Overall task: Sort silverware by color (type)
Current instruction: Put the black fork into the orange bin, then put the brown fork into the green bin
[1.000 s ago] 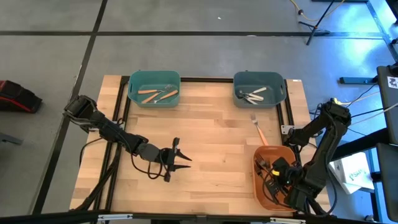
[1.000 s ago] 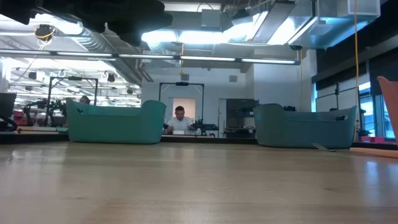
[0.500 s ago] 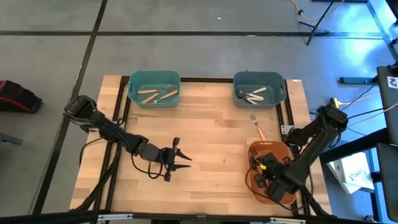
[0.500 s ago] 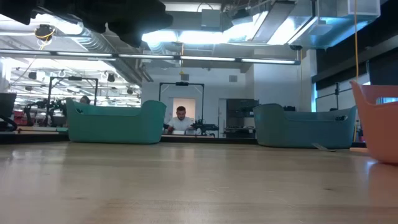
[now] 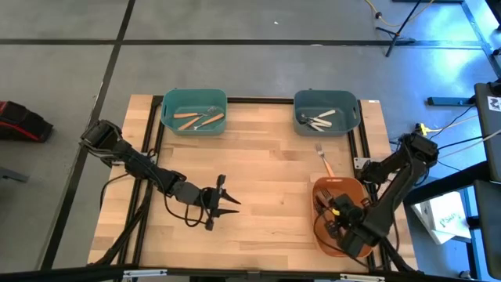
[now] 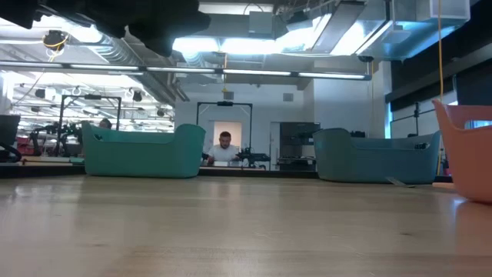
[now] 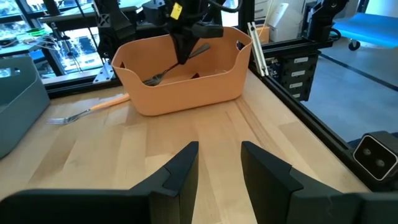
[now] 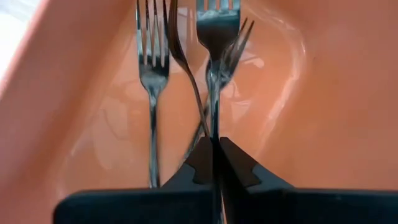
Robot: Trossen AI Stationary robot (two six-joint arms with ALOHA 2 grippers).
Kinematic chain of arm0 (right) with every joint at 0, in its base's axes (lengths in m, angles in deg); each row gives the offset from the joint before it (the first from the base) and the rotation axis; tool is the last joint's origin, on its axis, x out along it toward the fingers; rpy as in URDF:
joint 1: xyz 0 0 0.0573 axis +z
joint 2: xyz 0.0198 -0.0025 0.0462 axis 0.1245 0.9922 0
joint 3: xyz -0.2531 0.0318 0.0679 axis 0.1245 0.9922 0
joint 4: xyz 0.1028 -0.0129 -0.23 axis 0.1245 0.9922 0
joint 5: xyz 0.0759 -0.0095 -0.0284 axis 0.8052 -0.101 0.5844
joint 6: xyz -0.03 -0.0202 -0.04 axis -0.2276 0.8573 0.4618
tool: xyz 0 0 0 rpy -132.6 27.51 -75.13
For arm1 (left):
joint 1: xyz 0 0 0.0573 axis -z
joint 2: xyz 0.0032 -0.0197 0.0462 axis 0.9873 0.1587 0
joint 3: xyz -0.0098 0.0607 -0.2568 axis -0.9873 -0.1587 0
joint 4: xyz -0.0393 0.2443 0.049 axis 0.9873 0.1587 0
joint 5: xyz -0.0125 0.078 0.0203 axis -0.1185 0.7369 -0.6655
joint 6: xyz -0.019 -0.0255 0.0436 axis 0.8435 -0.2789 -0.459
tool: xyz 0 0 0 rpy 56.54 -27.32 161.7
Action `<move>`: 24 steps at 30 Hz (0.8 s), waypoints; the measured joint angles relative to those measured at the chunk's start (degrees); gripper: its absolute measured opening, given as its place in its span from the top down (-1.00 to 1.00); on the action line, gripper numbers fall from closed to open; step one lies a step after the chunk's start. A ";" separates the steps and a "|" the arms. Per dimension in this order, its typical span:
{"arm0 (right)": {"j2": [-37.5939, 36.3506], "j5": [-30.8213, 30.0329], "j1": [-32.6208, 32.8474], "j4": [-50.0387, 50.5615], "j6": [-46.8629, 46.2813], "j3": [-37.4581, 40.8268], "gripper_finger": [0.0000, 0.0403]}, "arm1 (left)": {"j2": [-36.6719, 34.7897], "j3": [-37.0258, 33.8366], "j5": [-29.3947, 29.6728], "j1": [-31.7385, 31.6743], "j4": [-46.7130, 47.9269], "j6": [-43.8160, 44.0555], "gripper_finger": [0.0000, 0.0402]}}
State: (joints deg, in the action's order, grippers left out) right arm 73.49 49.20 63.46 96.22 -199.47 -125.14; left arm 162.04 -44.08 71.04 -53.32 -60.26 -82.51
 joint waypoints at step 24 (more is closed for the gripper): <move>-0.01 -0.31 4.05 2.39 -3.92 -0.18 0.45 | 0.00 0.00 0.00 0.00 0.00 0.04 0.42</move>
State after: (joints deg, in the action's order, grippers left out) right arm 73.49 48.89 67.51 98.61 -203.39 -125.32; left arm 162.04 -44.08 71.04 -53.32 -60.26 -82.47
